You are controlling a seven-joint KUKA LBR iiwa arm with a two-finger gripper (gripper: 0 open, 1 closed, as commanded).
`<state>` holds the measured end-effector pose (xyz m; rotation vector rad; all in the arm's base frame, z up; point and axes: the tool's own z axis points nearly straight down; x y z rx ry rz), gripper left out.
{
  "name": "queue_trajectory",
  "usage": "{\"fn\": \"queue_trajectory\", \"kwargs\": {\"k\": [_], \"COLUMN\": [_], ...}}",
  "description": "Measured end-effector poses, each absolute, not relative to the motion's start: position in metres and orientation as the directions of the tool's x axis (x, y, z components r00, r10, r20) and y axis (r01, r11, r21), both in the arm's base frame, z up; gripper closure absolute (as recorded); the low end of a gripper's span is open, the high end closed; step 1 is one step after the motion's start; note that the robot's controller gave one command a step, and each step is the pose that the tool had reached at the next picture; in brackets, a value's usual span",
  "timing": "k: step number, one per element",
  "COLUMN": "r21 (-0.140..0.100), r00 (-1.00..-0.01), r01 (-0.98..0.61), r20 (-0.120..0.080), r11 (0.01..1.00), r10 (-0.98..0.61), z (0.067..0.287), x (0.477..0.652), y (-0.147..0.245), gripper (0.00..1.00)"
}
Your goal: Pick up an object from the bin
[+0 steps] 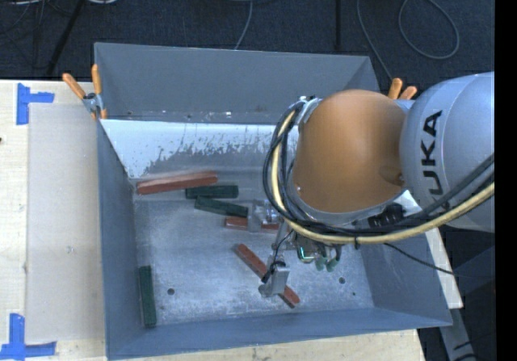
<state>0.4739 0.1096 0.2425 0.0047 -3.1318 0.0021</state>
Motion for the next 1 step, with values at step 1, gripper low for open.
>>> {"fn": "queue_trajectory", "kwargs": {"k": [1], "r21": [-0.004], "r00": [-0.965], "r01": [0.261], "r20": [0.007], "r11": [0.965], "r10": [0.261], "z": [0.1007], "x": [0.5139], "y": [0.0605], "gripper": [0.00]}}
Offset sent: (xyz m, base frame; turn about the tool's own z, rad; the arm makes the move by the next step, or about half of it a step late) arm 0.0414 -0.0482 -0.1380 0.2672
